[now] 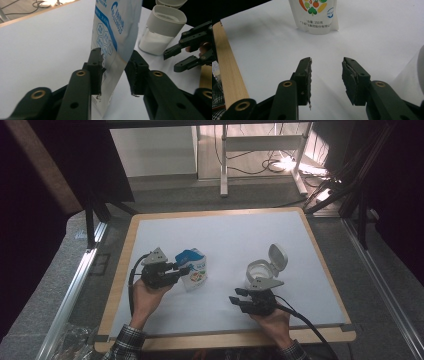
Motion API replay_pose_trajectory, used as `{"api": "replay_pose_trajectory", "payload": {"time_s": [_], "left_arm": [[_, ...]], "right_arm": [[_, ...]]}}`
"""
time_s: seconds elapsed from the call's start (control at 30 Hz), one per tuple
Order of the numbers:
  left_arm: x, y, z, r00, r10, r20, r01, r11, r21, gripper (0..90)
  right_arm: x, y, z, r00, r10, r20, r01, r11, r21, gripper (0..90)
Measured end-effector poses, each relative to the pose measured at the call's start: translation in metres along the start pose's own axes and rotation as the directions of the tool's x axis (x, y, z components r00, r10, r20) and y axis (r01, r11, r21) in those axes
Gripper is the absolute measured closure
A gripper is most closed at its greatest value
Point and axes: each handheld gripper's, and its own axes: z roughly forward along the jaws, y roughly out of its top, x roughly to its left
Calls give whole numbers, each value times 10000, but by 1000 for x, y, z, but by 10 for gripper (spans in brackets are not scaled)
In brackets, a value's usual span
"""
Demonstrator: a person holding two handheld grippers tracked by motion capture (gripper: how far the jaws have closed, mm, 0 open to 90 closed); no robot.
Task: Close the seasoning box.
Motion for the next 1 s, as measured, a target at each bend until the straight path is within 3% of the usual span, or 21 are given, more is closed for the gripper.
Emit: {"api": "replay_pose_trajectory", "payload": {"time_s": [0.53,0.73,0.83,1.0], "left_arm": [[-6,-17,-4,9951,-164,-973,161,9999,-42,301],[-10,-29,-4,9927,-385,-1144,405,9991,153,225],[-14,-38,-5,9889,-419,-1424,451,9988,196,182],[-20,-50,-2,9841,-430,-1724,553,9962,671,107]], "right_arm": [[-1,0,-6,9998,140,-121,-140,9999,32,622],[-2,-2,-9,9998,92,-150,-91,9999,87,692],[-2,-4,-10,9999,12,-125,-10,9998,174,739],[-2,-5,-14,9998,-87,-161,89,9999,122,827]]}}
